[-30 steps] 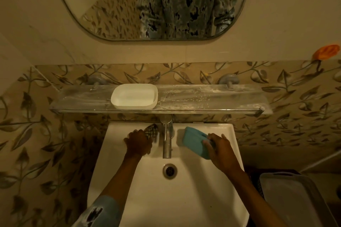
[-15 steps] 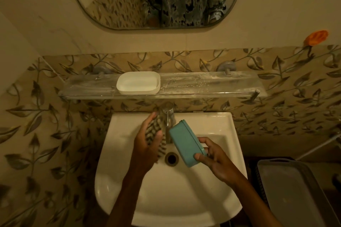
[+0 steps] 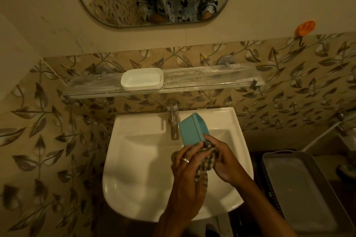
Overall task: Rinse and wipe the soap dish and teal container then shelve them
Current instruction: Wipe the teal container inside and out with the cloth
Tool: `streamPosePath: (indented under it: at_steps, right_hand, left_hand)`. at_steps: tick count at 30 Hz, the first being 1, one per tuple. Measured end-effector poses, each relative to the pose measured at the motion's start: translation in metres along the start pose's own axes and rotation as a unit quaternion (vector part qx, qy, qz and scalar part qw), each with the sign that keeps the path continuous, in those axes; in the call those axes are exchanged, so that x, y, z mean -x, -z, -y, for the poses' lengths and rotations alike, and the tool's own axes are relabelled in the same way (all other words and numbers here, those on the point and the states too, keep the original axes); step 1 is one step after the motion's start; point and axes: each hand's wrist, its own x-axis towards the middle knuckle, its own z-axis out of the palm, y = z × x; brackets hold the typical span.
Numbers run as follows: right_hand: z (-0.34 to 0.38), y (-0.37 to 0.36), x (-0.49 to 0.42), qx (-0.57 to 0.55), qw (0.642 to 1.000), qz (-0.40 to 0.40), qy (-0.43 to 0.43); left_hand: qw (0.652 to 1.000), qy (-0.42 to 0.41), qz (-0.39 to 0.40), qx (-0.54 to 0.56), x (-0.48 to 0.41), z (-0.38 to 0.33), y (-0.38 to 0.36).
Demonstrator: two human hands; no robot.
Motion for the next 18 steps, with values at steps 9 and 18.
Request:
streamPosePath:
  at_steps: [9,18]
  right_hand:
    - [0.004,-0.018,0.02,0.058,0.998,0.002,-0.036]
    - [0.003,-0.016,0.027,0.078,0.995,-0.061,-0.005]
  left_hand:
    - [0.99,0.133,-0.046,-0.001,-0.074,0.009,0.031]
    - [0.998,0.038,-0.049,0.03,0.022,-0.008,-0.001]
